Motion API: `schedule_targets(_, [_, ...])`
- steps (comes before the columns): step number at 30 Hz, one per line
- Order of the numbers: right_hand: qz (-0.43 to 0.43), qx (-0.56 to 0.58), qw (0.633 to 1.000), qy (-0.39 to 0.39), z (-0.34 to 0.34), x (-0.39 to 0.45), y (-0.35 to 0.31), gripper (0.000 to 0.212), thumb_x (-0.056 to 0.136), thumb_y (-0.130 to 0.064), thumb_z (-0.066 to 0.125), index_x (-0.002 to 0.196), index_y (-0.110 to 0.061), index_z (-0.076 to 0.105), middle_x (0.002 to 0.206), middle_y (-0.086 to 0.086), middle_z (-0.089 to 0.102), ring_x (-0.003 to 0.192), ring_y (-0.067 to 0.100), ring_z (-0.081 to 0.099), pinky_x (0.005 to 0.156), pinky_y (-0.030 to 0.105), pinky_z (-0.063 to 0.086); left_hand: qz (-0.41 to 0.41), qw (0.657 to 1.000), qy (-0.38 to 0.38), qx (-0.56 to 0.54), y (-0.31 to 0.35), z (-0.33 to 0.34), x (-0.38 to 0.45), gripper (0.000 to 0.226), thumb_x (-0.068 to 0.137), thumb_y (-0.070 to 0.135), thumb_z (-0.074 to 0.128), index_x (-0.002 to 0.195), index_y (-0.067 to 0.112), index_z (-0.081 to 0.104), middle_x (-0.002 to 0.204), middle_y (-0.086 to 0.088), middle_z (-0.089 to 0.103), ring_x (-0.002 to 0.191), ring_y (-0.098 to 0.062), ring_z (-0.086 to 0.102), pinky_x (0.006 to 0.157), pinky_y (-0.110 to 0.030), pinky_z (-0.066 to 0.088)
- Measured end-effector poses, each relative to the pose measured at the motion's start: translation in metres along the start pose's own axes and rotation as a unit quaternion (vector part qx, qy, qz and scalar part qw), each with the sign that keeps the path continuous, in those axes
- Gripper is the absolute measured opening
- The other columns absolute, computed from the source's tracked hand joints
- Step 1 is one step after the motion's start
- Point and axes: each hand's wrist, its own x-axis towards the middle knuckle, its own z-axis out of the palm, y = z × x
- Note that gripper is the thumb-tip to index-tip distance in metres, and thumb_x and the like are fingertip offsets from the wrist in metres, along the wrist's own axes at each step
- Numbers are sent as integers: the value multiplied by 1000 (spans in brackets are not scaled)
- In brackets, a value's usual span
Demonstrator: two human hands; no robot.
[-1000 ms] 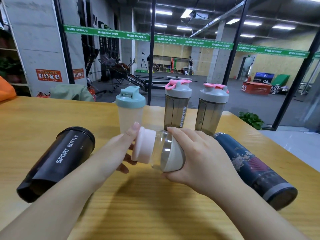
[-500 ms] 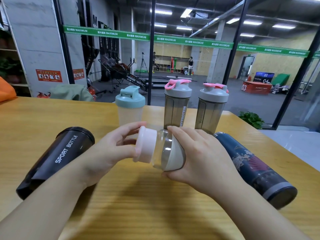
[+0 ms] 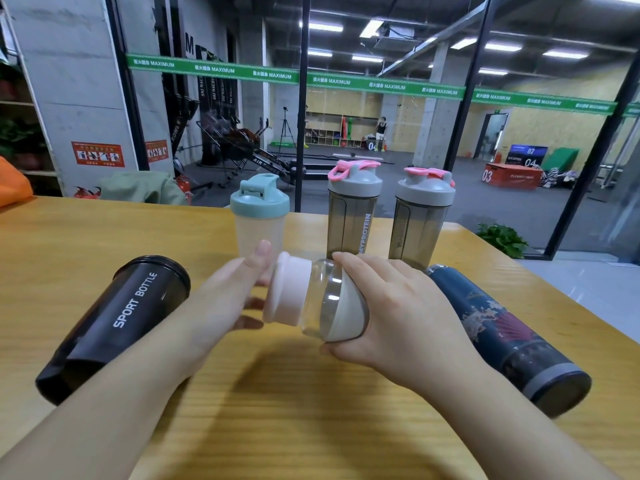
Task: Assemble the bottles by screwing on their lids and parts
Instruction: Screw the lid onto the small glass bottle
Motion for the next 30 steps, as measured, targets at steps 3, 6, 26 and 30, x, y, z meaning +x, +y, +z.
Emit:
schedule_targets(3, [-3, -3, 1000, 0, 0, 0, 0, 92, 45, -62, 70, 125, -19, 54, 107, -5, 64, 85, 21, 62, 71, 34, 50, -55, 998, -30, 22, -1, -1, -1, 82, 52, 84, 45, 102, 22, 67, 82, -2, 65, 63, -20, 57, 53, -30, 43])
schedule_targets(6, [1, 1, 1000, -2, 1, 0, 1, 93, 44, -63, 69, 125, -20, 54, 107, -6, 64, 84, 22, 62, 71, 34, 49, -44, 998, -43, 9, 1, 1, -3, 74, 53, 77, 51, 97, 21, 69, 74, 1, 62, 57, -18, 52, 48, -27, 39])
schedule_targets(26, [7, 0, 1000, -15, 2, 1, 5, 93, 46, -66, 70, 126, -23, 52, 105, -8, 63, 81, 20, 59, 69, 32, 46, 124, 982, -138, -37, -5, -12, 1, 71, 58, 11, 72, 124, 28, 53, 125, 8, 61, 122, -6, 52, 85, -30, 51])
schedule_targets(30, [1, 3, 1000, -8, 2, 1, 4, 91, 47, -64, 69, 126, -21, 53, 105, -6, 63, 82, 21, 61, 70, 34, 48, 87, 989, -70, -101, 1, -1, 0, 54, 62, 39, 69, 115, 39, 59, 122, 10, 59, 108, -4, 61, 72, -27, 53])
